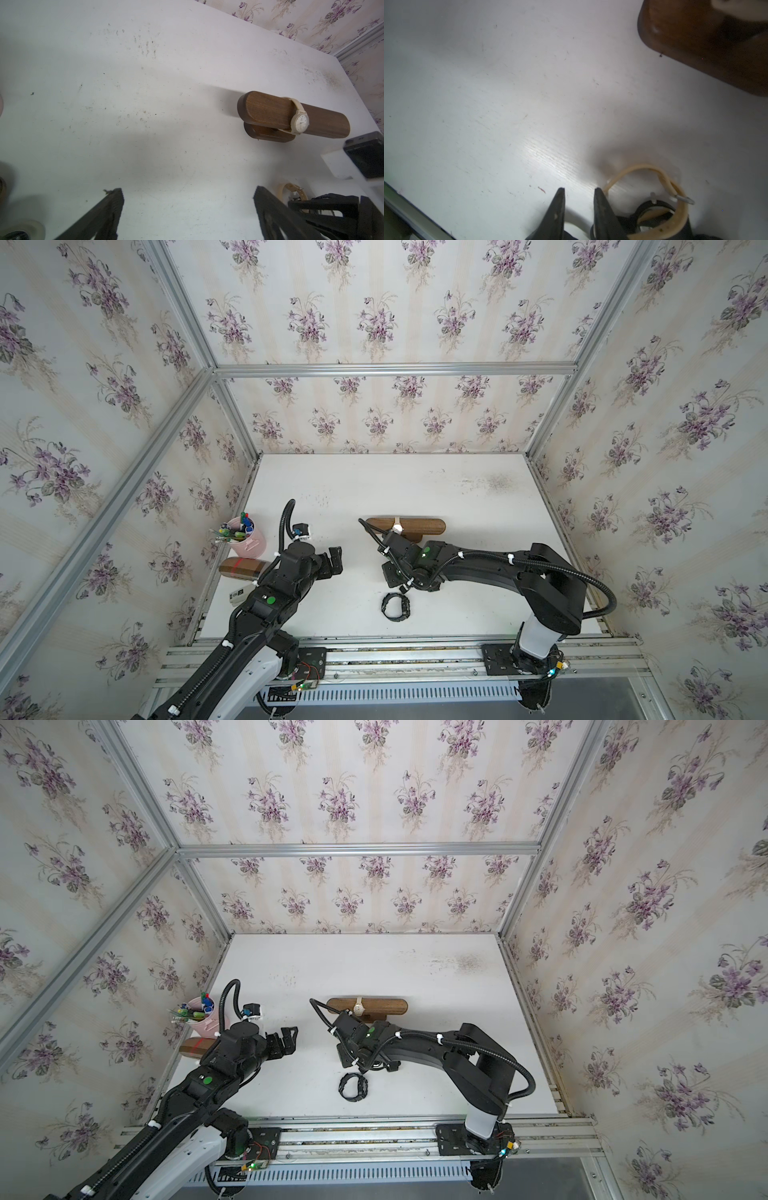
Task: Place watch on stand
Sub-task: Pick up the watch at the center of the board.
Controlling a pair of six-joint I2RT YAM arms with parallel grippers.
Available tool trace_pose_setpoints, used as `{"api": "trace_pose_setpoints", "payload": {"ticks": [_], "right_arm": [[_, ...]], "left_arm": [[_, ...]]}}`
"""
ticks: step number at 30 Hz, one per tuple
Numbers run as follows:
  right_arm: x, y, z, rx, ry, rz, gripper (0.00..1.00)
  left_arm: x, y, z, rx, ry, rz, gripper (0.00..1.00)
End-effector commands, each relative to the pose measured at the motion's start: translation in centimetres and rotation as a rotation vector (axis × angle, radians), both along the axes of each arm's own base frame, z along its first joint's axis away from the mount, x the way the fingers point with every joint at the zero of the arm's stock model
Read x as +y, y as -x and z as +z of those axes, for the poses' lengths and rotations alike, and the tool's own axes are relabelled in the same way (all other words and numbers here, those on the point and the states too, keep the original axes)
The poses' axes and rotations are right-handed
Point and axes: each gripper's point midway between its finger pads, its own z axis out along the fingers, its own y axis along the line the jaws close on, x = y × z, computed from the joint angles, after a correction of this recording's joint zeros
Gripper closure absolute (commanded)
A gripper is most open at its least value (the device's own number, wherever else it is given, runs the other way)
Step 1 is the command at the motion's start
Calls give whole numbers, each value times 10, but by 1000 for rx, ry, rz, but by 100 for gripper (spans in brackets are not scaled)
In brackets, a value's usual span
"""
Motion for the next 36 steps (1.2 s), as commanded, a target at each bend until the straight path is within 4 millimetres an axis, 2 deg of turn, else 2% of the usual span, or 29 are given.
{"api": "trace_pose_setpoints", "payload": {"ticks": [1,6,12,17,25,36], "right_arm": [[-3,6,-11,42,40,-10,77],[-10,9,-14,31,93,-22,77],[-6,10,0,1,71,-12,73],[-14,5,8,-30,85,-43,72],[-24,6,-11,-19,155,-51,73],[-19,5,-21,-15,155,-39,88]], "left_arm": [[3,-2,1,-11,-18,12,1],[3,-2,0,-11,-23,5,1],[1,-3,-3,-5,-24,-6,1],[0,-2,-4,-3,-26,-12,1],[0,0,-4,-2,-23,-16,1],[-2,0,-5,1,-17,-24,1]]}}
